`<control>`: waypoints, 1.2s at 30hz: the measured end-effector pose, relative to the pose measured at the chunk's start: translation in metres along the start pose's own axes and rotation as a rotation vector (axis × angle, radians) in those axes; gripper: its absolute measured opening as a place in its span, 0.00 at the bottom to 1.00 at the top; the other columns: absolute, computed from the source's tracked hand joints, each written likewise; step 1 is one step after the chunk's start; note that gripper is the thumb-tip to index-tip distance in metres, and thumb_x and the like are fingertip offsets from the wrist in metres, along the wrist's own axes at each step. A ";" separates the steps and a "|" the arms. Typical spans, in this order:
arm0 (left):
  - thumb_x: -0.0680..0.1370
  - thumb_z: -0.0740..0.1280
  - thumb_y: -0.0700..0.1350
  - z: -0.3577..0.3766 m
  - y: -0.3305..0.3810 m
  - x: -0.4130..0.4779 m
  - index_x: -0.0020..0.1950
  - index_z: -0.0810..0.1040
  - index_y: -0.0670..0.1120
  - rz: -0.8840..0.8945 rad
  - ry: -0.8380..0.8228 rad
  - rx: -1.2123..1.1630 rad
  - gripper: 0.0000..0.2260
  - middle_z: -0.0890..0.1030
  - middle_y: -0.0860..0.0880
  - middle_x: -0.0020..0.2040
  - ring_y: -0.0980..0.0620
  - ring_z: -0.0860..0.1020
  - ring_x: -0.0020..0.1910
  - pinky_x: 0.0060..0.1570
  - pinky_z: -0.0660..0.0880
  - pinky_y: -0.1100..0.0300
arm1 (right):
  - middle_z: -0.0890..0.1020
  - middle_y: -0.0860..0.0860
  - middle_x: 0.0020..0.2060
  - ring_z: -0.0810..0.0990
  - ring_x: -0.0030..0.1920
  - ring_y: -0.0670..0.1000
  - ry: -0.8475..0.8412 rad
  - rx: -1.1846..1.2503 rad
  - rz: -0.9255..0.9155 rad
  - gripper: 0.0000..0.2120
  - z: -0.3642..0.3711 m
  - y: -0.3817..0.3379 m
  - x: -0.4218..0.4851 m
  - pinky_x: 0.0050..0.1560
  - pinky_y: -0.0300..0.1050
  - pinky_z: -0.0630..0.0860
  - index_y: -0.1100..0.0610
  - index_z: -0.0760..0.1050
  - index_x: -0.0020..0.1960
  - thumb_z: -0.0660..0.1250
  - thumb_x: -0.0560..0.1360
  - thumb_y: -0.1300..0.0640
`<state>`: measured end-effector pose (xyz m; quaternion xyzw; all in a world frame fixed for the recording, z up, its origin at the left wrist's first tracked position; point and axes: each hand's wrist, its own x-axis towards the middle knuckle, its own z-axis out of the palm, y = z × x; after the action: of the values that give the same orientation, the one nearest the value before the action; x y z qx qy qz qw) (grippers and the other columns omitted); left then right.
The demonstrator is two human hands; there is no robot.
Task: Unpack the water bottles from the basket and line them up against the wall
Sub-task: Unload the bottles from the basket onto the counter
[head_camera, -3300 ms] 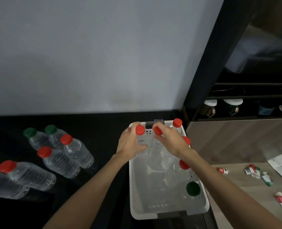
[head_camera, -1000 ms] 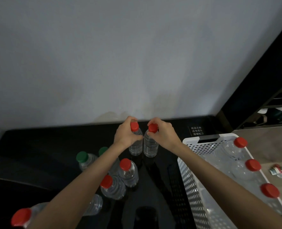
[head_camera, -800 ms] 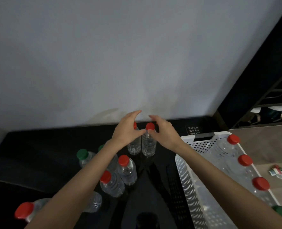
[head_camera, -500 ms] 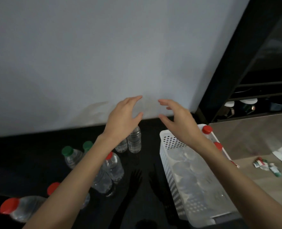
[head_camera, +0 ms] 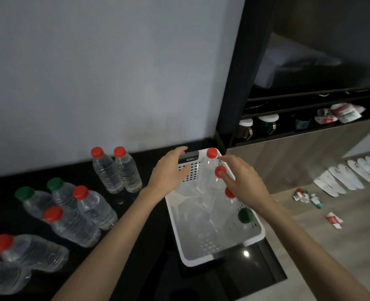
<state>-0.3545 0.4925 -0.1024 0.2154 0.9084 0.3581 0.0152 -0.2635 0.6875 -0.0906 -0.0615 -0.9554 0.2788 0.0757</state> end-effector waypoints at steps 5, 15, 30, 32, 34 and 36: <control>0.76 0.69 0.47 0.051 0.009 -0.013 0.72 0.68 0.50 -0.038 -0.174 -0.132 0.24 0.75 0.51 0.66 0.53 0.73 0.65 0.63 0.71 0.57 | 0.76 0.50 0.63 0.78 0.57 0.51 -0.103 0.018 0.073 0.18 0.006 0.026 -0.011 0.56 0.49 0.77 0.50 0.69 0.67 0.64 0.79 0.49; 0.70 0.75 0.45 0.105 0.017 0.009 0.70 0.70 0.47 -0.091 -0.289 -0.180 0.29 0.73 0.48 0.67 0.49 0.73 0.64 0.63 0.71 0.54 | 0.81 0.48 0.47 0.80 0.46 0.47 -0.157 0.046 0.036 0.11 0.010 0.046 -0.023 0.53 0.49 0.80 0.53 0.77 0.54 0.70 0.74 0.48; 0.60 0.79 0.44 0.114 0.000 0.000 0.57 0.72 0.52 -0.195 -0.173 -0.280 0.29 0.79 0.52 0.51 0.49 0.78 0.52 0.55 0.76 0.51 | 0.82 0.54 0.49 0.80 0.49 0.54 -0.215 0.060 0.071 0.17 0.008 0.061 -0.014 0.53 0.53 0.79 0.55 0.76 0.54 0.74 0.71 0.48; 0.61 0.79 0.42 0.116 -0.004 -0.001 0.58 0.76 0.49 -0.253 -0.175 -0.307 0.27 0.80 0.52 0.52 0.50 0.79 0.55 0.57 0.76 0.54 | 0.82 0.55 0.49 0.80 0.49 0.55 -0.254 0.082 0.070 0.17 0.010 0.061 -0.013 0.53 0.54 0.79 0.57 0.76 0.52 0.75 0.70 0.49; 0.60 0.80 0.43 0.117 -0.007 -0.005 0.58 0.77 0.48 -0.295 -0.169 -0.324 0.27 0.82 0.51 0.52 0.51 0.80 0.54 0.57 0.77 0.53 | 0.82 0.56 0.51 0.81 0.50 0.56 -0.281 0.094 0.066 0.16 0.012 0.060 -0.013 0.54 0.56 0.79 0.58 0.75 0.52 0.74 0.72 0.50; 0.60 0.81 0.44 0.116 -0.007 -0.010 0.55 0.79 0.48 -0.319 -0.132 -0.320 0.25 0.83 0.50 0.49 0.52 0.81 0.51 0.55 0.79 0.54 | 0.81 0.57 0.54 0.80 0.53 0.57 -0.293 0.094 0.069 0.15 0.014 0.059 -0.013 0.55 0.56 0.78 0.58 0.72 0.54 0.70 0.75 0.50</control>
<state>-0.3271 0.5590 -0.1945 0.0870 0.8597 0.4756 0.1649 -0.2486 0.7277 -0.1352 -0.0493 -0.9394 0.3316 -0.0715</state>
